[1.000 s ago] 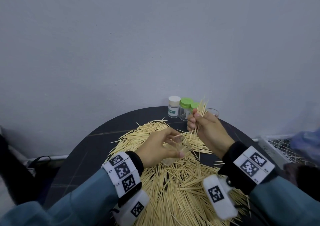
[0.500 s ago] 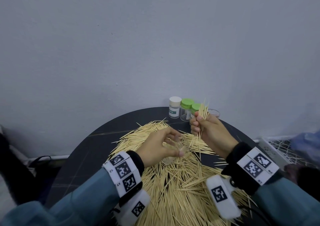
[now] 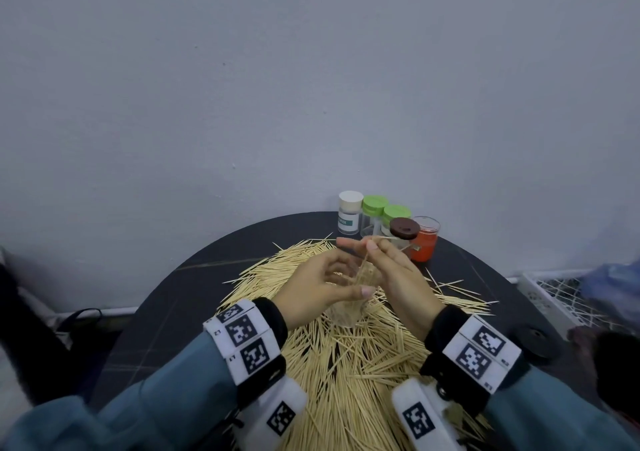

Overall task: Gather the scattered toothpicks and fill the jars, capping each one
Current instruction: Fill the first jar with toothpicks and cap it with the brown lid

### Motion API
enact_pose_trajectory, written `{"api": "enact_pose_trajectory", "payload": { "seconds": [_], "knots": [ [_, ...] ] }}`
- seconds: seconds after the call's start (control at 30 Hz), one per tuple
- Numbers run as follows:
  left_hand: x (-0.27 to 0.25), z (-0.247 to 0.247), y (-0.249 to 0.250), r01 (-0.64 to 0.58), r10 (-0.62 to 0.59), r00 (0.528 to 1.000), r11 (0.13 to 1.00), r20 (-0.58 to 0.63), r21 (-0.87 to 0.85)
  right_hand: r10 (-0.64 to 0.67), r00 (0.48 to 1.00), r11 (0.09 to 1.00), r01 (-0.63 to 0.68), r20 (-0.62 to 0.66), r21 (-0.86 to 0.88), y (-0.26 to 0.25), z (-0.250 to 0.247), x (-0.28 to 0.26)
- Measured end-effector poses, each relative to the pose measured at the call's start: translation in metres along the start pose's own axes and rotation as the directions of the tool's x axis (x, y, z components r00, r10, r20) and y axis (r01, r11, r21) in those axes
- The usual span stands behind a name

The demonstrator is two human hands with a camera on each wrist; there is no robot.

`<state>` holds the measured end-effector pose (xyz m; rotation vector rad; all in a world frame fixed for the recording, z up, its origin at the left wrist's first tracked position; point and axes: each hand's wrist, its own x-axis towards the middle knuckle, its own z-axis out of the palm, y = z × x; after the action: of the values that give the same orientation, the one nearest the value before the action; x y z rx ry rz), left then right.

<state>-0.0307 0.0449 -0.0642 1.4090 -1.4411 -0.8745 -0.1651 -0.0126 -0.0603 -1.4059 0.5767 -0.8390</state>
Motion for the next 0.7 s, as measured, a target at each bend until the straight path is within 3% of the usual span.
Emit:
{"api": "enact_pose_trajectory", "payload": {
  "seconds": [0.27,0.37,0.4,0.43,0.5,0.53,0.6,0.7],
  "knots": [
    [0.000,-0.003,0.000,0.029,-0.029,0.999,1.000,-0.019,0.001,0.039,0.999,0.994,-0.041,-0.022,-0.103,-0.007,-0.011,0.004],
    [0.000,-0.004,0.001,0.030,-0.029,0.999,0.999,-0.021,0.024,0.060,0.996,0.929,-0.077,-0.059,-0.361,-0.013,-0.027,0.011],
    [0.000,-0.005,0.001,0.029,-0.029,0.999,0.999,-0.024,0.030,0.076,0.996,0.846,-0.093,-0.054,-0.524,-0.015,-0.036,0.014],
    [0.000,-0.006,0.001,0.028,-0.028,0.999,0.999,-0.025,0.033,0.117,0.992,0.700,-0.109,-0.037,-0.705,-0.017,-0.043,0.016],
    [0.000,-0.007,0.002,0.028,-0.027,0.999,0.999,-0.026,0.038,0.273,0.962,0.324,-0.122,-0.031,-0.938,-0.017,-0.058,0.020],
    [0.000,-0.007,0.002,0.028,-0.026,0.999,0.999,-0.026,0.040,0.357,0.932,0.189,-0.136,-0.061,-0.972,-0.016,-0.062,0.021],
    [0.000,-0.007,0.002,0.026,-0.025,0.999,0.999,-0.027,0.045,0.489,0.864,0.057,-0.165,-0.116,-0.985,-0.016,-0.065,0.020],
    [0.000,-0.008,0.002,0.029,-0.027,0.999,0.998,-0.024,0.059,0.597,0.793,0.040,-0.180,-0.121,-0.983,-0.016,-0.067,0.022]
  ]
}}
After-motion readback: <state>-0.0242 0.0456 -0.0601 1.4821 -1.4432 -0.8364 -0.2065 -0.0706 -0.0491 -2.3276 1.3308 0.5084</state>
